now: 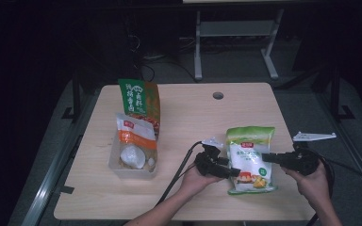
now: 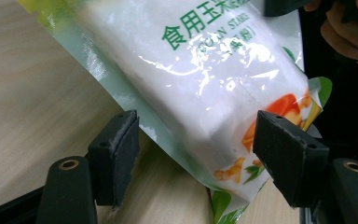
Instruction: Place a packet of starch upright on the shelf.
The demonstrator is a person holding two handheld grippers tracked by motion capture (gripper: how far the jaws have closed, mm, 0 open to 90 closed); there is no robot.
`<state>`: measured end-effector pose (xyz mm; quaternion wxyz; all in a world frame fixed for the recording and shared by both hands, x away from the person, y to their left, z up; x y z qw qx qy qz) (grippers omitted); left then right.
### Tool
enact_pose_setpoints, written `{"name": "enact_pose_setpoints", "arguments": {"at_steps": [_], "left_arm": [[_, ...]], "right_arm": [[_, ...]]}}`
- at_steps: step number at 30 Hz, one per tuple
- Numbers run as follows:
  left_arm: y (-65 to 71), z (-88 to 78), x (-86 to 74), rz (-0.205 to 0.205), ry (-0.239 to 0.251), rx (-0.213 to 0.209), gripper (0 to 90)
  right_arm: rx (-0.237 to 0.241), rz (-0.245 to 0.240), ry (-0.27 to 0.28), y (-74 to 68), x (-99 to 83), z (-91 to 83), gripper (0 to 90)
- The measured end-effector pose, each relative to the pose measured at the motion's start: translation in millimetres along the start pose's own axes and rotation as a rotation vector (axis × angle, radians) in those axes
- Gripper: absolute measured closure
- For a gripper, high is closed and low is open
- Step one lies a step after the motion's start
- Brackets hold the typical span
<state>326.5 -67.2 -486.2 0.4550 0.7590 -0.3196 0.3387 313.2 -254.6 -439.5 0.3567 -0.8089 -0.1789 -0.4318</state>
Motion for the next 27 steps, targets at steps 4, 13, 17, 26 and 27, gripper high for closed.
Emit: {"name": "enact_pose_setpoints", "arguments": {"at_steps": [4, 13, 17, 26, 27], "left_arm": [[-3.2, -2.8, 2.6, -0.022, 0.016, -0.003, 31.4], [-9.4, -7.3, 4.8, -0.053, 0.029, -0.013, 29.1], [-6.4, -9.3, 10.3, -0.048, 0.073, -0.051, 38.3], [-6.8, -29.7, 26.7, -0.006, 0.15, -0.039, 73.2], [-6.5, -31.7, 28.3, 0.009, 0.153, -0.028, 74.1]], "right_arm": [[0.018, -0.023, 0.019, -6.0, 5.5, -0.1, 89.8], [0.055, -0.059, 0.057, -19.0, 18.0, -1.0, 89.8], [0.065, -0.069, 0.066, -23.9, 20.9, 2.5, 89.8], [0.091, -0.073, 0.118, -35.0, 29.2, 8.5, 89.8], [0.091, -0.08, 0.123, -35.8, 30.1, 9.6, 89.8]]}}
Point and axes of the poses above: each handheld gripper's, and its own axes: z roughly forward along the jaws, x roughly out of its top, y roughly to its right, the point moved 7 cm from there along z, roughly forward along the jaws, and after that the axes turned 13 degrees about y, right-handed, at the moved point
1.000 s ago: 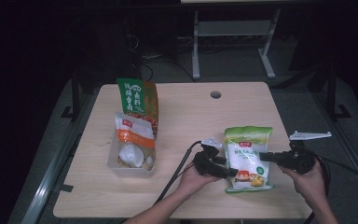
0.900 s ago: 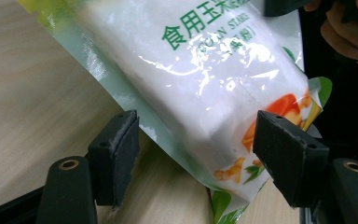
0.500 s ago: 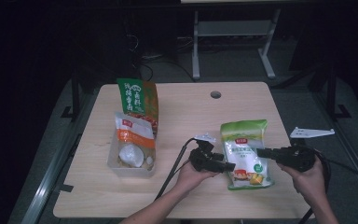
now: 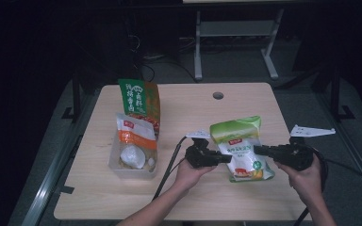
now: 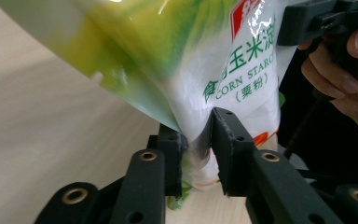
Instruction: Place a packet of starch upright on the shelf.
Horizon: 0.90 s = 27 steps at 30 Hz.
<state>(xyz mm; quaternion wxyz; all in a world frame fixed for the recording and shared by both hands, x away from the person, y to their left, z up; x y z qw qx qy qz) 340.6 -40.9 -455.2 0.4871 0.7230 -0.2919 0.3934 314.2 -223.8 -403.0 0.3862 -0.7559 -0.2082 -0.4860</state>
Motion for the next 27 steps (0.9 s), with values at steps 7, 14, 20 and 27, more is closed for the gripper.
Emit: {"name": "enact_pose_setpoints", "arguments": {"at_steps": [7, 14, 20, 27], "left_arm": [[0.9, -12.5, 6.8, 0.078, -0.002, 0.061, 78.0], [3.0, -17.5, 4.0, 0.167, -0.026, 0.091, 79.4], [10.7, -15.8, -1.9, 0.235, -0.065, 0.084, 79.9], [18.2, -14.6, -4.8, 0.292, -0.078, 0.076, 80.2]], "right_arm": [[-0.009, -0.067, -0.024, -9.4, -1.5, 9.6, 89.3], [-0.013, -0.116, -0.115, -10.2, -18.0, 12.3, 87.7], [-0.005, -0.147, -0.207, -11.9, -37.3, 8.5, 83.8], [0.047, -0.114, -0.203, -14.4, -45.0, 6.9, 68.1]]}}
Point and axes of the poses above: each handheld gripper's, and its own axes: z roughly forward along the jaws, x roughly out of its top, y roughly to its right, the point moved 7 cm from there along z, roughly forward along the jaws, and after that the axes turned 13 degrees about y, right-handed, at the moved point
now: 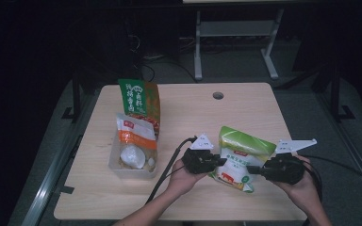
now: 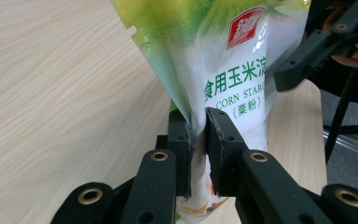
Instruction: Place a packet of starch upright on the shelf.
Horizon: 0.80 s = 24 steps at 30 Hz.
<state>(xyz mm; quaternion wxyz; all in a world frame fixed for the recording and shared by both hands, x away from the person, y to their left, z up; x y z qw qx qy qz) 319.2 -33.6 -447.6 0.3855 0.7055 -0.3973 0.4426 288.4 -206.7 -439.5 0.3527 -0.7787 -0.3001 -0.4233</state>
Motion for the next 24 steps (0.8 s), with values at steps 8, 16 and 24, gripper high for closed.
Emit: {"name": "enact_pose_setpoints", "arguments": {"at_steps": [8, 16, 24], "left_arm": [[2.0, -1.8, -0.4, 0.019, -0.012, 0.005, 80.1], [0.3, -4.9, -0.8, 0.002, -0.011, -0.001, 75.8], [-2.5, -13.7, -4.4, -0.008, -0.024, 0.01, 68.7]], "right_arm": [[-0.031, -0.041, -0.03, -3.3, 5.9, 14.4, 66.7], [-0.06, -0.044, -0.037, -4.6, 4.9, 15.1, 83.6], [-0.061, -0.018, -0.021, -4.7, 6.0, 13.7, 87.1]]}}
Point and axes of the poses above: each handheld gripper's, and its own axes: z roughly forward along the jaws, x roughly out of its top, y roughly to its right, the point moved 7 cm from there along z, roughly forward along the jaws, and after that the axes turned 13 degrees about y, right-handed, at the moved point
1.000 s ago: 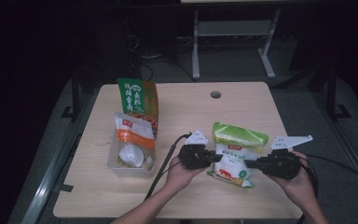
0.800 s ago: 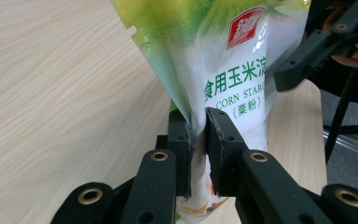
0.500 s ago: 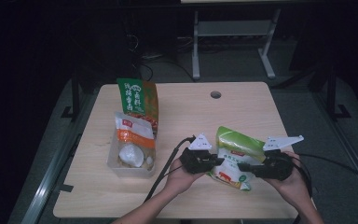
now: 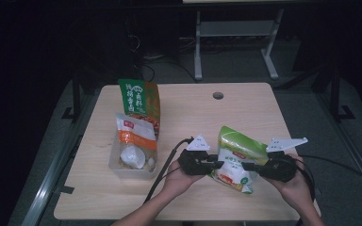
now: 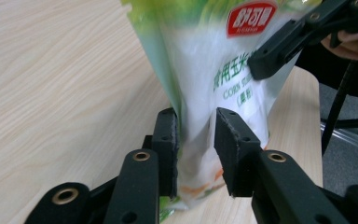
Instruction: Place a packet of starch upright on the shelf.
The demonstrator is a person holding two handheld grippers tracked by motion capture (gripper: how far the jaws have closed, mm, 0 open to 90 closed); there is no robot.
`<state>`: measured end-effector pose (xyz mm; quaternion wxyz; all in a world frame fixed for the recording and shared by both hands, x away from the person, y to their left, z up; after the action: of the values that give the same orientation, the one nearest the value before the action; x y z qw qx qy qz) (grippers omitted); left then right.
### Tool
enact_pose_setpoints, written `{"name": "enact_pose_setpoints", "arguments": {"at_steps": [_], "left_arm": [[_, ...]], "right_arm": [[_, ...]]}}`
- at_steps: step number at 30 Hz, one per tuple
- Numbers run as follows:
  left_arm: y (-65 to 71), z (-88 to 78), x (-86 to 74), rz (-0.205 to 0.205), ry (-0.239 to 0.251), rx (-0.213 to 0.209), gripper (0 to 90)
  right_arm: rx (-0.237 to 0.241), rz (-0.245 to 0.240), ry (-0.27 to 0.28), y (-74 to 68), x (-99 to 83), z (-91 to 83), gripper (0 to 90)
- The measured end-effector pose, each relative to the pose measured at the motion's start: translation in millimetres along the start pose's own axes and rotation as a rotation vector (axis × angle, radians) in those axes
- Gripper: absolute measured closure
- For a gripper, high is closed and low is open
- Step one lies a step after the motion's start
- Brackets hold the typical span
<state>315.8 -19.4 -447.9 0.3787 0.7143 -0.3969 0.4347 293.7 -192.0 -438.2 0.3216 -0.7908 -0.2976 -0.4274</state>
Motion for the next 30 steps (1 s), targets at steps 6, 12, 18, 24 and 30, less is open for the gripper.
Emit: {"name": "enact_pose_setpoints", "arguments": {"at_steps": [6, 12, 18, 24, 30], "left_arm": [[-2.9, -9.4, -3.8, -0.015, 0.002, 0.013, 62.6], [-1.8, -21.3, -2.2, 0.009, 0.011, 0.032, 57.7], [3.1, -34.5, -11.2, 0.059, 0.001, 0.05, 53.4], [6.7, -43.3, -20.9, 0.052, -0.004, 0.036, 50.3], [5.9, -54.7, -24.4, 0.051, 0.009, 0.034, 48.8]], "right_arm": [[-0.015, 0.006, 0.014, 0.2, 6.1, -2.5, 87.4], [-0.034, 0.003, 0.019, -0.2, 17.5, -3.9, 87.6], [-0.047, -0.003, 0.002, -1.3, 28.9, 0.2, 87.7], [-0.045, -0.01, -0.002, -5.1, 43.1, 7.2, 87.8], [-0.04, -0.011, -0.004, -4.3, 56.6, 16.2, 87.9]]}}
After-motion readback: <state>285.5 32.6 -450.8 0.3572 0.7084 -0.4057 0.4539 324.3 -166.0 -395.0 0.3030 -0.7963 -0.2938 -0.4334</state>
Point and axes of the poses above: each handheld gripper's, and its own axes: z roughly forward along the jaws, x roughly out of its top, y roughly to its right, the point moved 7 cm from there along z, roughly forward along the jaws, and after that the axes turned 13 degrees about y, right-handed, at the moved point
